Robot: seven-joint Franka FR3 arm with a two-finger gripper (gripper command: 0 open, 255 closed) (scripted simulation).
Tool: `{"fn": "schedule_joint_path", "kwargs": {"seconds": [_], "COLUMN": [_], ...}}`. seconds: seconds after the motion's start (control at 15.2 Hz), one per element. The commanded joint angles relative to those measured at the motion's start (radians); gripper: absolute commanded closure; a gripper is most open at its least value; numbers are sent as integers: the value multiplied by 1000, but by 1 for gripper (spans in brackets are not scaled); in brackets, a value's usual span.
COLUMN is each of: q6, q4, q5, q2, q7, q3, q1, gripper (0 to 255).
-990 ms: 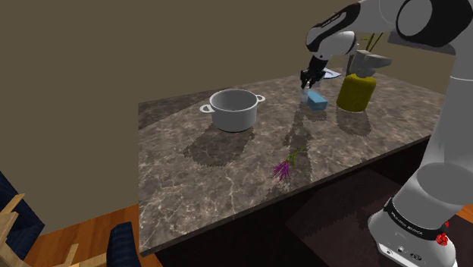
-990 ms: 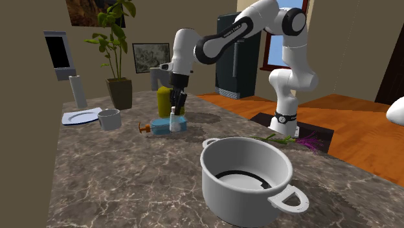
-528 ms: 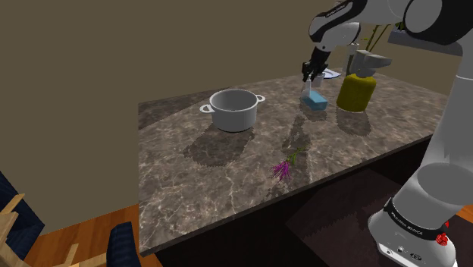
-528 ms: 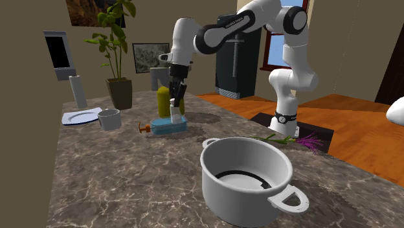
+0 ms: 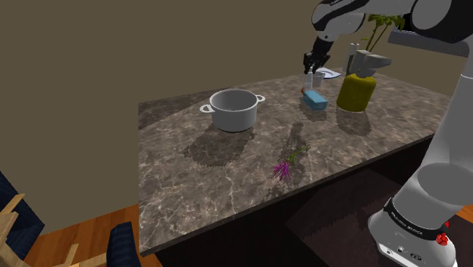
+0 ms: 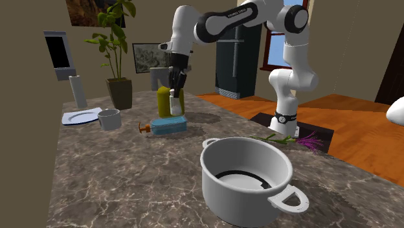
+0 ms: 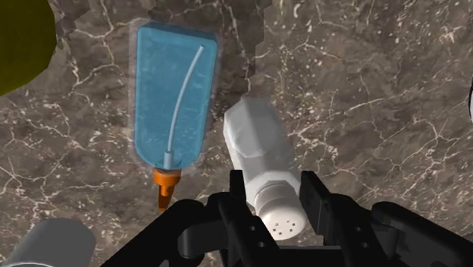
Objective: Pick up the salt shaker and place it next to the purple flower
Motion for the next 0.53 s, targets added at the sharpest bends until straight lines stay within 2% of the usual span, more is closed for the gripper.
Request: {"fn": "schedule_joint_path", "kwargs": {"seconds": [0.0, 0.46], "q6": [-26, -114], "q4": [24, 102], "q5": [-5, -21], "q2": [-3, -15], "q7": [6, 25], "q3": [-2, -7], "q1": [-1, -2], "gripper": [255, 255]}}
